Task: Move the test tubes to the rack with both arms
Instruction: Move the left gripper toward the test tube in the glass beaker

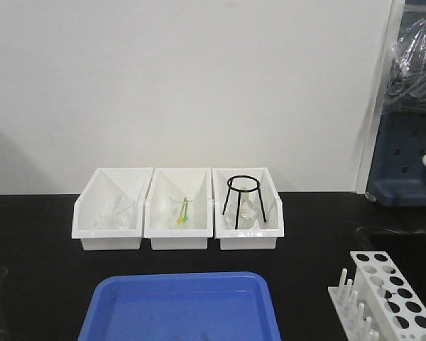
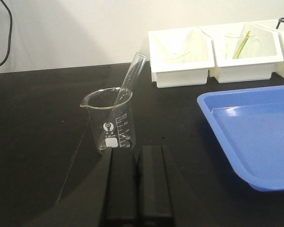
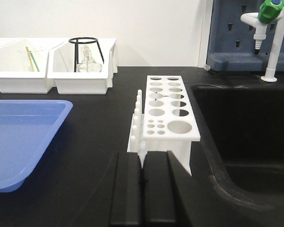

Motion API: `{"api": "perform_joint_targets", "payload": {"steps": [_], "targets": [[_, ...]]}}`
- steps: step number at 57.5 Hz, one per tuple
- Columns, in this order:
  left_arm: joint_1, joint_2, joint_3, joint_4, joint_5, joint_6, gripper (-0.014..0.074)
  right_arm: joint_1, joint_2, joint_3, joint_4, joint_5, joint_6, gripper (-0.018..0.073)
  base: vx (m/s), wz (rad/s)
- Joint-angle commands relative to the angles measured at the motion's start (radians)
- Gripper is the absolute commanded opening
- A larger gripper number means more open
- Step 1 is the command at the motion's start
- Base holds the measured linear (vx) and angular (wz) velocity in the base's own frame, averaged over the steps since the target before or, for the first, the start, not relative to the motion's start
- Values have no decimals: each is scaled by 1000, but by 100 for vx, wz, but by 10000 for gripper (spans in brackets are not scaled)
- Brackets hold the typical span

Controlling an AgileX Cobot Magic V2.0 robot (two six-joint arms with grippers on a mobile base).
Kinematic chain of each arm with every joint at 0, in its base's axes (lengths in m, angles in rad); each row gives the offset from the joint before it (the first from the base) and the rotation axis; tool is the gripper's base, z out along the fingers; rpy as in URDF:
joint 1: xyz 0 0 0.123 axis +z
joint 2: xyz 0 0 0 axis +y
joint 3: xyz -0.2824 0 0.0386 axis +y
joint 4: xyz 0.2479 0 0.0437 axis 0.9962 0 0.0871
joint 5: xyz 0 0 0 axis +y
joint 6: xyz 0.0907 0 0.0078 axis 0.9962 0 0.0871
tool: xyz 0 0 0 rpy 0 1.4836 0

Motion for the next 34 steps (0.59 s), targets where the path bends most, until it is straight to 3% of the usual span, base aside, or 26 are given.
{"api": "perform_joint_targets", "payload": {"steps": [1,34], "targets": [[6,1,-27,-9,-83,-1,-4,-7,0,13,-9,-79,-4,-12,7,0],[6,1,-27,-9,-83,-1,-4,-7,0,13,-24,-82,-5,-12,2,0]]}}
